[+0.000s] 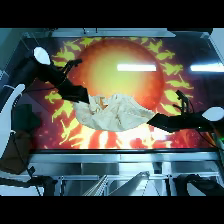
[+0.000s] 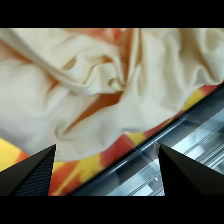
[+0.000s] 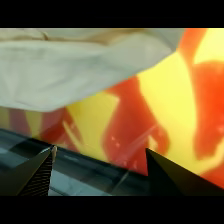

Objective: Fold the shirts.

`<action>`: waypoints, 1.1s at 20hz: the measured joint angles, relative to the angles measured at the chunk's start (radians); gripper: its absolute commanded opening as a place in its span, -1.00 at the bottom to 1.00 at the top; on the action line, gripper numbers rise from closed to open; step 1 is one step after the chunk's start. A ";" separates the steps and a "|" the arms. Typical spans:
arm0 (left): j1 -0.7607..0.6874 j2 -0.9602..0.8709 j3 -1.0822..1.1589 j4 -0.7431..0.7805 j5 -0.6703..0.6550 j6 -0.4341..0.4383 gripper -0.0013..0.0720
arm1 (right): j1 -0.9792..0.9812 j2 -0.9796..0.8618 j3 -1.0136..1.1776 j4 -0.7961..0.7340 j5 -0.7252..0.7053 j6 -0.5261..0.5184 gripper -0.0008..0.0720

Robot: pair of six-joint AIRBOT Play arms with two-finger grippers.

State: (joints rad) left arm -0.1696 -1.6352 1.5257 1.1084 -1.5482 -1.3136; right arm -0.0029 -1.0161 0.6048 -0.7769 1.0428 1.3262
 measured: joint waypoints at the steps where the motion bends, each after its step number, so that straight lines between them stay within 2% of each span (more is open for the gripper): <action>1: 0.038 0.000 -0.052 0.007 0.024 0.000 0.96 | 0.000 -0.066 0.011 0.072 -0.024 -0.050 0.72; 5: 0.186 0.000 -0.212 0.009 0.129 0.027 0.95 | -0.006 -0.334 0.106 0.296 -0.078 -0.207 0.72; 10: 0.327 -0.003 -0.311 -0.191 0.259 0.157 0.91 | -0.021 -0.502 0.256 0.425 -0.066 -0.239 0.72; 14: 0.359 -0.043 -0.336 -0.303 0.316 0.225 0.91 | -0.055 -0.529 0.328 0.462 0.043 -0.236 0.72; 17: 0.363 -0.076 -0.341 -0.395 0.332 0.270 0.91 | -0.113 -0.526 0.351 0.471 0.136 -0.274 0.72; 22: 0.353 -0.093 -0.343 -0.510 0.348 0.315 0.91 | -0.184 -0.539 0.363 0.412 0.129 -0.357 0.72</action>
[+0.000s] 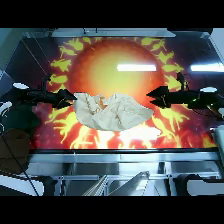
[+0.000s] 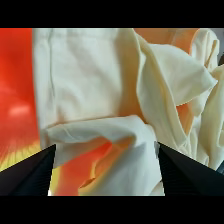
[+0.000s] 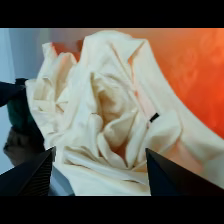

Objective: Fold the shirts.

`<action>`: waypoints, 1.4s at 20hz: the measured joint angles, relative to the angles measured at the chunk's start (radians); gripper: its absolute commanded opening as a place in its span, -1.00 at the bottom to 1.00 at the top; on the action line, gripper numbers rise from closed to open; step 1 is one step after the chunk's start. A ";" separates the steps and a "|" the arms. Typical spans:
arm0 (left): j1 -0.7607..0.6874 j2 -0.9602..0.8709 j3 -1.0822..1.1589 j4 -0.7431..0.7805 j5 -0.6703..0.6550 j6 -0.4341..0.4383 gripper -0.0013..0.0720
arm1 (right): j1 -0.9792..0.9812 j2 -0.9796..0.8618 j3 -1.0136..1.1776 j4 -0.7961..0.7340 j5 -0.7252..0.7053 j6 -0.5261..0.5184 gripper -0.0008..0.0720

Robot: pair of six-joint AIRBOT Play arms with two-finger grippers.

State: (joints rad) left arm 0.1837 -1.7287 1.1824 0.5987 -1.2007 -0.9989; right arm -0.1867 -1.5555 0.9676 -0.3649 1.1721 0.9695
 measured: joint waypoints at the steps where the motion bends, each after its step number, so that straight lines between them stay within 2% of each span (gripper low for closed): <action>1: -0.009 -0.001 0.000 -0.011 -0.004 0.006 0.91 | 0.006 -0.013 0.001 -0.030 -0.003 -0.019 0.72; 4: -0.051 -0.003 0.000 -0.029 -0.010 0.010 0.90 | 0.066 -0.053 0.002 -0.101 0.010 -0.085 0.70; 5: -0.068 -0.003 -0.001 -0.033 -0.011 0.011 0.86 | 0.091 -0.063 0.002 -0.114 0.018 -0.113 0.27; 6: -0.083 -0.003 -0.001 -0.035 -0.012 0.013 0.15 | 0.114 -0.070 0.002 -0.123 0.022 -0.139 -0.36; 7: -0.097 -0.003 -0.001 -0.036 -0.011 0.013 -0.86 | 0.137 -0.075 0.003 -0.132 0.028 -0.166 -0.52; 8: -0.107 -0.003 -0.001 -0.036 -0.011 0.013 -0.97 | 0.153 -0.079 0.005 -0.137 0.031 -0.191 -0.80; 9: -0.115 -0.003 -0.001 -0.035 -0.010 0.014 -0.97 | 0.163 -0.082 0.006 -0.142 0.032 -0.208 -0.90; 15: -0.098 0.042 -0.001 -0.068 -0.040 0.005 -0.96 | 0.162 -0.043 0.033 -0.077 0.097 -0.250 -0.91; 19: -0.038 0.209 0.046 -0.298 -0.204 0.051 -0.97 | 0.107 0.107 0.121 0.080 0.204 -0.253 -0.91; 22: -0.016 0.401 0.178 -0.518 -0.301 0.071 -0.96 | 0.059 0.332 0.227 0.233 0.244 -0.267 -0.91; 25: -0.007 0.630 0.355 -0.613 -0.223 0.119 -0.89 | 0.012 0.609 0.326 0.299 0.111 -0.338 -0.91; 26: -0.006 0.703 0.404 -0.598 -0.160 0.130 -0.89 | 0.000 0.708 0.349 0.291 0.025 -0.358 -0.91; 28: -0.014 0.827 0.459 -0.471 -0.006 0.110 -0.89 | -0.013 0.844 0.375 0.236 -0.144 -0.381 -0.91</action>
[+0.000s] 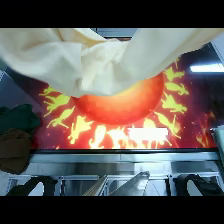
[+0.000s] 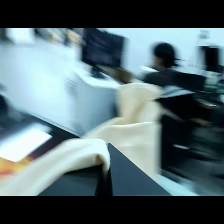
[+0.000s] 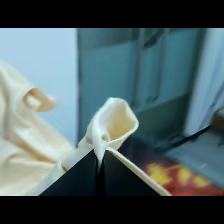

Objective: Fold the shirts.

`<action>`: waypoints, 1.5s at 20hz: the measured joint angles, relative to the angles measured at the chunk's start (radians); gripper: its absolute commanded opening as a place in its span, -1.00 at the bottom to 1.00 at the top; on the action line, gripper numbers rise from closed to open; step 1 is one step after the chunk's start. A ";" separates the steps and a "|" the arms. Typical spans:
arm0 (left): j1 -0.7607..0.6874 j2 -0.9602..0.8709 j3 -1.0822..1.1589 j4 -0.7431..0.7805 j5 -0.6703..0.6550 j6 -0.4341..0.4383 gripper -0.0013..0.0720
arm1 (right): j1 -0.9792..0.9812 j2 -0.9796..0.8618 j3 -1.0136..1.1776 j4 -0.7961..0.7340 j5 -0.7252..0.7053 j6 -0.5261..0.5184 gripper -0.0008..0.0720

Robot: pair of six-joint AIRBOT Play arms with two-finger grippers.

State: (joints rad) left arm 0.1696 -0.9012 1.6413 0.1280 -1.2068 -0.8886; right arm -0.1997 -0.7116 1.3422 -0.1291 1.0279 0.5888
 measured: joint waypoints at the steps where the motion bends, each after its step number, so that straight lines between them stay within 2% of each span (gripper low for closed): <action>1: -0.012 0.040 0.000 0.063 0.068 -0.024 -0.89 | -0.005 0.042 0.008 -0.026 -0.056 -0.003 -0.91; 4: -0.092 0.046 -0.071 0.193 0.182 -0.069 -0.89 | -0.008 0.034 0.018 -0.083 -0.097 0.033 -0.91; 7: -0.187 -0.077 -0.172 0.289 0.237 -0.097 -0.88 | -0.004 -0.106 0.010 -0.190 -0.062 0.175 -0.91; 8: -0.209 -0.138 -0.210 0.315 0.245 -0.106 -0.32 | -0.002 -0.175 0.000 -0.243 -0.053 0.234 -0.90; 9: -0.225 -0.197 -0.242 0.329 0.254 -0.114 0.51 | 0.000 -0.252 -0.013 -0.296 -0.045 0.285 -0.34; 10: -0.234 -0.266 -0.276 0.338 0.257 -0.119 0.99 | 0.002 -0.328 -0.023 -0.335 -0.038 0.320 0.73; 11: -0.234 -0.328 -0.304 0.349 0.257 -0.126 0.99 | 0.002 -0.414 -0.030 -0.362 -0.036 0.349 0.85; 14: -0.174 -0.492 -0.338 0.364 0.219 -0.142 0.98 | -0.029 -0.621 -0.039 -0.414 -0.019 0.418 0.85; 16: -0.101 -0.572 -0.325 0.371 0.157 -0.149 0.98 | -0.078 -0.695 -0.041 -0.433 0.031 0.448 0.84; 19: 0.001 -0.663 -0.294 0.374 0.072 -0.151 0.96 | -0.185 -0.733 -0.055 -0.460 0.165 0.476 0.84; 22: 0.041 -0.737 -0.304 0.378 0.000 -0.159 0.96 | -0.249 -0.710 -0.183 -0.508 0.290 0.504 0.81; 23: 0.038 -0.761 -0.315 0.378 -0.016 -0.159 0.96 | -0.259 -0.690 -0.255 -0.519 0.301 0.511 0.49; 24: 0.031 -0.784 -0.325 0.378 -0.019 -0.158 0.96 | -0.261 -0.671 -0.325 -0.525 0.302 0.512 0.35; 27: -0.014 -0.868 -0.315 0.378 0.011 -0.139 0.96 | -0.232 -0.622 -0.545 -0.537 0.246 0.519 0.36; 30: -0.076 -0.974 -0.214 0.377 0.045 -0.131 0.96 | -0.154 -0.601 -0.719 -0.543 0.158 0.546 0.36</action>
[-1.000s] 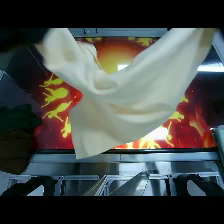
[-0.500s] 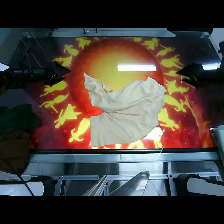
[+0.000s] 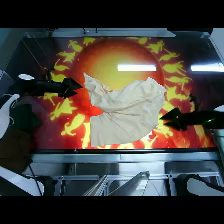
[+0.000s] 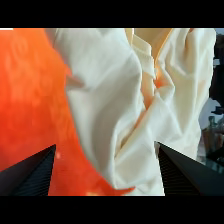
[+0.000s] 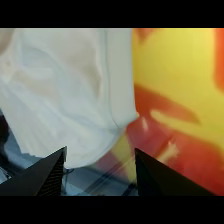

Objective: Fold the shirts.

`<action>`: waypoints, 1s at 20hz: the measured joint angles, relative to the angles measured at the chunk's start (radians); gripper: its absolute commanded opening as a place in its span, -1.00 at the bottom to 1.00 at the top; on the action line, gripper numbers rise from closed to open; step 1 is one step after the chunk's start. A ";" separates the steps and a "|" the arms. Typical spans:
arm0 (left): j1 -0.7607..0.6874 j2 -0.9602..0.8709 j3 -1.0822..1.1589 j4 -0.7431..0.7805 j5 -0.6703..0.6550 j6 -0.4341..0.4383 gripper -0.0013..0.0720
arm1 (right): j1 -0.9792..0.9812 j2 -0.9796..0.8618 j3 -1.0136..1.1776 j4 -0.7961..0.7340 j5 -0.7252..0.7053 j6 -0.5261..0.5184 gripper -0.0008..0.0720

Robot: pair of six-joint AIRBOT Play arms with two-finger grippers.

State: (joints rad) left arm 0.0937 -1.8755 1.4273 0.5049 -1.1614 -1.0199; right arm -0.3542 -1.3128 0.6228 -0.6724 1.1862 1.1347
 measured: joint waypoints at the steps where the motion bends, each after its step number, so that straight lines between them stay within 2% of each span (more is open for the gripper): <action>1: -0.023 -0.040 0.050 0.000 0.014 0.000 0.96 | 0.037 0.003 -0.045 0.001 -0.033 0.013 0.36; 3: -0.060 -0.117 0.154 -0.003 0.040 -0.001 0.90 | 0.116 0.009 -0.100 0.033 -0.089 0.034 0.36; 5: -0.084 -0.189 0.257 -0.004 0.054 -0.024 0.60 | 0.193 0.010 -0.129 0.088 -0.157 0.048 0.35; 6: -0.092 -0.221 0.300 -0.004 0.058 -0.040 0.18 | 0.226 0.010 -0.137 0.117 -0.200 0.048 0.35; 7: -0.098 -0.256 0.344 -0.003 0.053 -0.053 -0.51 | 0.251 0.007 -0.143 0.153 -0.241 0.046 0.34; 8: -0.103 -0.284 0.378 -0.003 0.038 -0.070 -0.94 | 0.272 0.002 -0.148 0.188 -0.280 0.033 0.02; 9: -0.106 -0.311 0.410 -0.001 0.013 -0.080 -0.94 | 0.287 -0.003 -0.151 0.213 -0.317 0.015 -0.57; 11: -0.110 -0.343 0.460 0.000 -0.034 -0.099 -0.94 | 0.305 -0.013 -0.156 0.281 -0.376 -0.042 -0.91; 15: -0.100 -0.363 0.572 -0.007 -0.146 -0.134 -0.94 | 0.311 -0.012 -0.129 0.395 -0.419 -0.149 -0.91; 20: -0.048 -0.223 0.573 -0.116 -0.313 -0.174 -0.94 | 0.215 0.149 -0.014 0.449 -0.248 -0.202 -0.91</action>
State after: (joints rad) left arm 0.0456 -2.0983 2.0003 0.3893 -1.4742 -1.1938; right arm -0.1390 -1.1641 0.6083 -0.2237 0.9379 0.9329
